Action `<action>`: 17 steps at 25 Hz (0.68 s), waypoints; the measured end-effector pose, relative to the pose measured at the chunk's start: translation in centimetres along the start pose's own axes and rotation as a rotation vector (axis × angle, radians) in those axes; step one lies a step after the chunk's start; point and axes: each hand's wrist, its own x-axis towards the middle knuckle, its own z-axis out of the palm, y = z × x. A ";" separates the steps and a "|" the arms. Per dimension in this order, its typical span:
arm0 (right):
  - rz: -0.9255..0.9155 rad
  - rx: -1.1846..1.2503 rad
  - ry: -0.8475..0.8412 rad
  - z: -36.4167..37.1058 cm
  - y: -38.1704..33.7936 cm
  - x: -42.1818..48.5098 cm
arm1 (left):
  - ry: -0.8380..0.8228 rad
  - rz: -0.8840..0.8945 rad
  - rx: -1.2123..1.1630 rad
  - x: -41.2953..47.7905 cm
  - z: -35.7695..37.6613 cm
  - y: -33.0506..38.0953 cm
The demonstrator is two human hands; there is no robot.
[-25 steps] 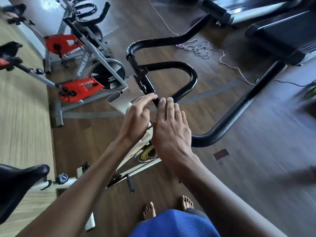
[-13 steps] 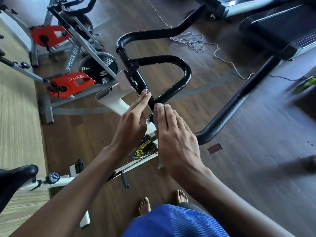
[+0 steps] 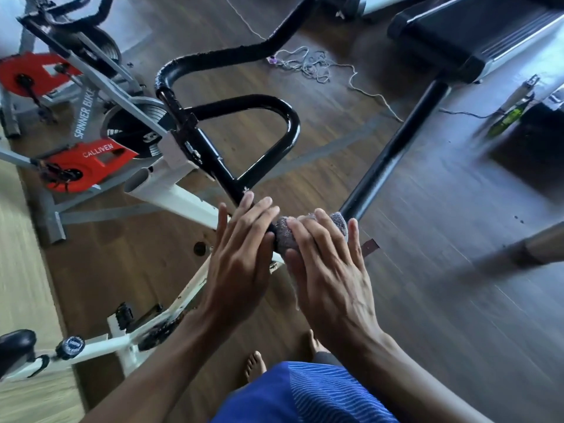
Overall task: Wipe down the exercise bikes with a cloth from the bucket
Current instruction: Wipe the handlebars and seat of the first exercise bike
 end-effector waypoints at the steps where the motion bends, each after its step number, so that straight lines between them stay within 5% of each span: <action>1: -0.005 0.020 0.015 -0.1 0.6 0.0 | -0.007 0.014 0.016 -0.3 0.1 0.1; 7: -0.115 0.171 0.132 -0.1 6.1 2.1 | -0.060 0.063 0.070 -1.3 0.7 2.6; 13: -0.379 0.213 0.147 0.3 10.6 4.4 | 0.068 -0.142 0.187 -1.8 3.4 6.8; 17: -0.341 0.292 0.155 0.4 14.9 7.7 | 0.167 -0.298 0.290 -1.1 6.4 10.4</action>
